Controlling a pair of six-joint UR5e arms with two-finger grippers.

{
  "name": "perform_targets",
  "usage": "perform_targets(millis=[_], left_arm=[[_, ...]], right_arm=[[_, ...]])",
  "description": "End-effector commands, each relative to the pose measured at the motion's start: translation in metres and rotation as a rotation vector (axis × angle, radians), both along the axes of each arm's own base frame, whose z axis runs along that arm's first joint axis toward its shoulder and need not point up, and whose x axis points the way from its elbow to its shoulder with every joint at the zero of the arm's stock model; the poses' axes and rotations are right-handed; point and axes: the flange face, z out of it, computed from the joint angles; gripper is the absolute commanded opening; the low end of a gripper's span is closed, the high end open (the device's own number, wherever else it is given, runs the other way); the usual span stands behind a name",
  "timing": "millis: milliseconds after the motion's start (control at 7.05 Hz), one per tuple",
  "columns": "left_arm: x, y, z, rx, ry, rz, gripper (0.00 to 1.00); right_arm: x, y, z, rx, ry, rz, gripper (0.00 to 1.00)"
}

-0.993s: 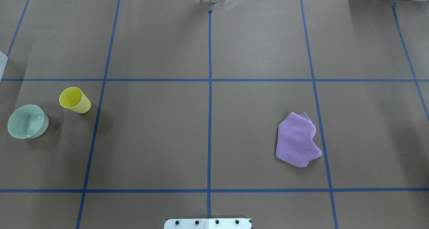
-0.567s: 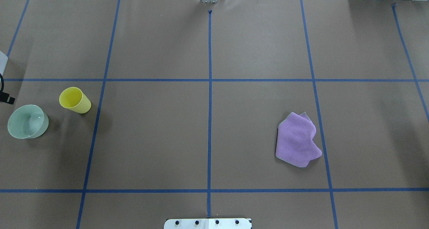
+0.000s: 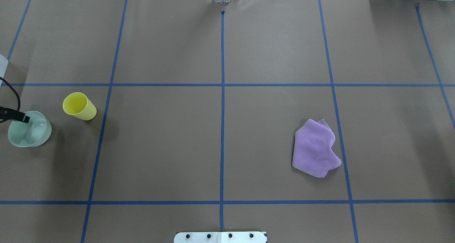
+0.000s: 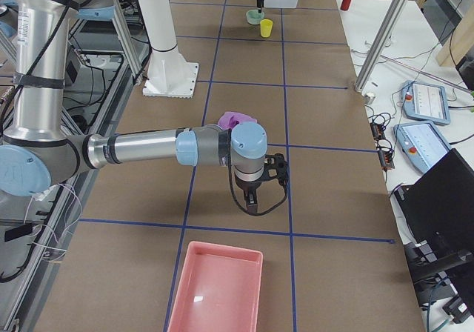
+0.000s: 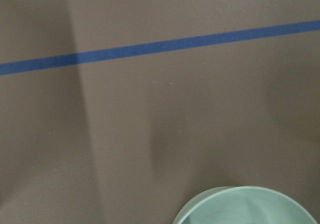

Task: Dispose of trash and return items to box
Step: 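Reach the left gripper to the pale green bowl and grasp it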

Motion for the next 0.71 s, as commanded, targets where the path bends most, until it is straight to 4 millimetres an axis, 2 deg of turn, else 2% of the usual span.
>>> perform_targets(millis=[0,142,284,567], left_arm=[[0.003,0.003,0.005,-0.004,-0.014,-0.001,0.04],[-0.001,0.010,0.011,-0.011,-0.020,0.001,0.00],[-0.003,0.011,0.007,-0.005,-0.015,0.003,0.00],[-0.011,0.026,-0.011,-0.004,0.031,0.027,0.00]], right_arm=[[0.000,0.000,0.000,0.000,-0.006,0.000,1.00],[-0.001,0.001,0.000,-0.001,-0.012,-0.001,1.00],[-0.001,0.001,-0.001,-0.001,-0.017,-0.001,1.00],[-0.002,0.001,-0.002,0.000,-0.026,-0.001,1.00]])
